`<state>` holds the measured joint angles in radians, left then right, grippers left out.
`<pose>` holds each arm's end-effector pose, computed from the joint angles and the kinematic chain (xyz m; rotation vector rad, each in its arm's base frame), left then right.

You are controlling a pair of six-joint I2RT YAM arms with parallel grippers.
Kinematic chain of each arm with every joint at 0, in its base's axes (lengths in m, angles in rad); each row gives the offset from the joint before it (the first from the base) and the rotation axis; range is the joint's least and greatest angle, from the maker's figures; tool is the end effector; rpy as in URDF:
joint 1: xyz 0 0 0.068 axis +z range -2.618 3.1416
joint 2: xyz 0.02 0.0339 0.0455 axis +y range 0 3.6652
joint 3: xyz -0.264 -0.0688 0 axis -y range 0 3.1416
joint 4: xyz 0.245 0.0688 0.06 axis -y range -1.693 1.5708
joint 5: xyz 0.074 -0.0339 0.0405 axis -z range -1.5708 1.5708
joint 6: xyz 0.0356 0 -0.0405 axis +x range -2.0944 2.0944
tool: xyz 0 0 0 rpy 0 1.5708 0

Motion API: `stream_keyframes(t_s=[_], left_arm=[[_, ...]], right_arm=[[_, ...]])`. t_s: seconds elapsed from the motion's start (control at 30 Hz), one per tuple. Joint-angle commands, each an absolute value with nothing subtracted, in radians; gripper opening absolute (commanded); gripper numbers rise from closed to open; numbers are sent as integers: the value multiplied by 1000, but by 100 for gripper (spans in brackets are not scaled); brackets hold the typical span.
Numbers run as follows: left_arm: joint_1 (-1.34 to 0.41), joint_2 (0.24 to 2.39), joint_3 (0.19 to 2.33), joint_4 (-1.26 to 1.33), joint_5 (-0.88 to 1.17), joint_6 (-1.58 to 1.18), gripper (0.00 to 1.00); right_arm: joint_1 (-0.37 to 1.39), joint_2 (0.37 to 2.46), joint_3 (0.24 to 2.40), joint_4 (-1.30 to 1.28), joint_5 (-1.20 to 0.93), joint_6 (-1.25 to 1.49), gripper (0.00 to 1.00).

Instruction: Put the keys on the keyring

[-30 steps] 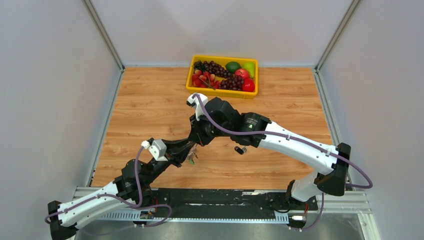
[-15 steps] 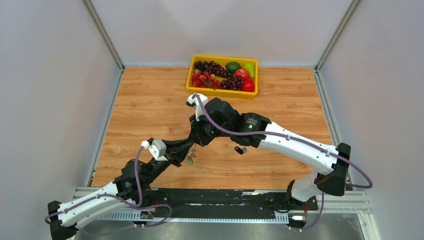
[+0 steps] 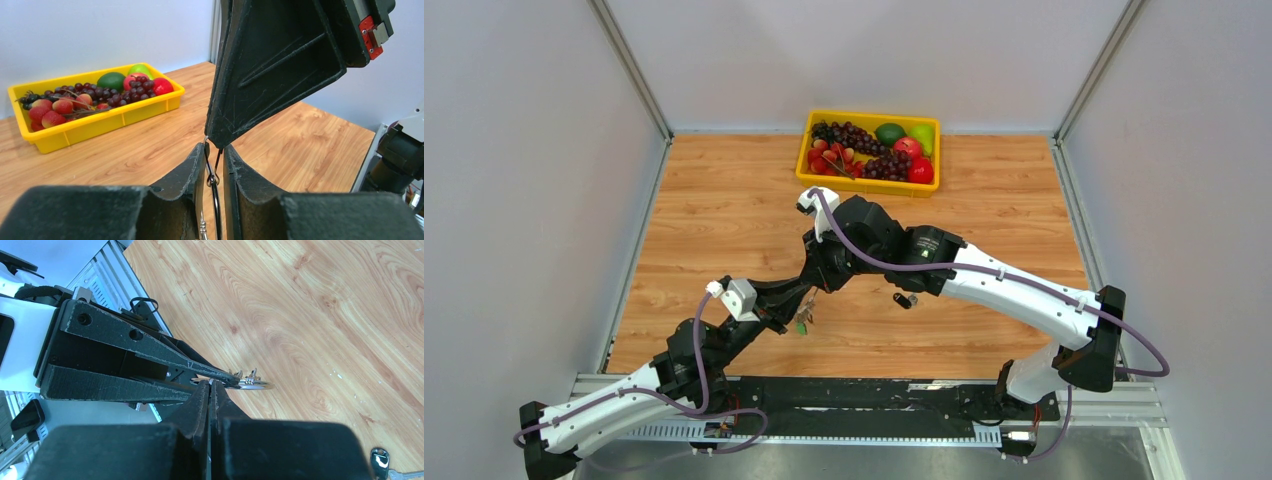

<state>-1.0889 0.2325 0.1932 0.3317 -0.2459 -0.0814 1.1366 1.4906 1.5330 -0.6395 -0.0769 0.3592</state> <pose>0.0606 -0.0972 0.2559 0.4438 1.2587 -0.8427 0.1370 0.3020 0.3854 -0.9236 2.1306 0.9013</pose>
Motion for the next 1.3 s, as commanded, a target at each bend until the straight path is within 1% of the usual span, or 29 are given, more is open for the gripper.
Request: stream_keyframes(t_s=[0.0, 0.3, 0.73, 0.87, 0.9, 0.93, 1.0, 1.27], left_arm=[[-1093, 233, 200, 349, -248, -84, 29], [-1092, 238, 199, 348, -254, -86, 30], [-1093, 229, 199, 344, -261, -84, 29], [-1092, 228, 199, 343, -259, -81, 24], [-1092, 227, 199, 344, -257, -78, 18], [-1092, 229, 200, 344, -252, -76, 9], [-1093, 229, 204, 341, -253, -76, 2], [-1092, 192, 200, 337, -266, -91, 0]], right_arm=[[1144, 1453, 1584, -586, -66, 384, 0], [1146, 1447, 1585, -583, -58, 382, 0], [1154, 1439, 1577, -582, -52, 383, 0], [1154, 1441, 1576, -582, -52, 383, 0], [1156, 1440, 1579, -582, -51, 383, 0], [1155, 1441, 1578, -582, -51, 383, 0], [1155, 1441, 1576, -581, -51, 383, 0], [1160, 1434, 1560, -578, -46, 390, 0]])
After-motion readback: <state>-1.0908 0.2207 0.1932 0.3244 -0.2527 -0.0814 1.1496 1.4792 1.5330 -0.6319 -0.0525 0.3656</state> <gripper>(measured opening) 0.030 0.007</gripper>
